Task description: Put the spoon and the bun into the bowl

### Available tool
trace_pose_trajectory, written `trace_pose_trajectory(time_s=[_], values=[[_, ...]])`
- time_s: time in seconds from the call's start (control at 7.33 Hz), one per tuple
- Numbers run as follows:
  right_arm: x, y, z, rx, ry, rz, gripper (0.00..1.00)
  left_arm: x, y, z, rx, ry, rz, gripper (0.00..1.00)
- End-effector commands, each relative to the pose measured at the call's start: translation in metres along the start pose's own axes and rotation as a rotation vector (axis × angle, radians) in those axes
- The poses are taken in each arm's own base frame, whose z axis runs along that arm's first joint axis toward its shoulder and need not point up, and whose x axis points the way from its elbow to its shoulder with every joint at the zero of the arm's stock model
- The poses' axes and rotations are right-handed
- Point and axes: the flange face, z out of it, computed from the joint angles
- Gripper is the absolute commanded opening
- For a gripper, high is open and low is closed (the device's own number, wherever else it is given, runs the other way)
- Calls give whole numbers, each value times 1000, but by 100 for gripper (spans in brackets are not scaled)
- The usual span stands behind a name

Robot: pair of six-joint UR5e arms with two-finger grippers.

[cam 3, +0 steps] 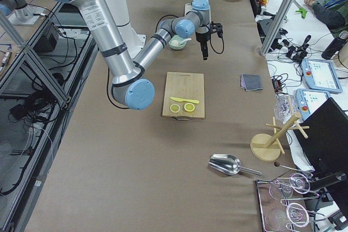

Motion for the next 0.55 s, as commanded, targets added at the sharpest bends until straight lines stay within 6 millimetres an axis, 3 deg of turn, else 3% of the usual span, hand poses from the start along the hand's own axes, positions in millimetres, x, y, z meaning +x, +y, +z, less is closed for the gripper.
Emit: trace_pose_trajectory(time_s=[0.0,0.14,0.27,0.41], values=[[183,28,-21,-68,27,-115,100,-22,15,-6,-2,97,-27,99],[266,54,-31,-84,79,-93,100,-23,25,-13,9,95,-41,99],[320,92,-28,-124,112,-48,100,-25,29,-20,23,87,-42,99],[359,115,-31,-137,138,29,100,-20,27,-27,40,87,-29,99]])
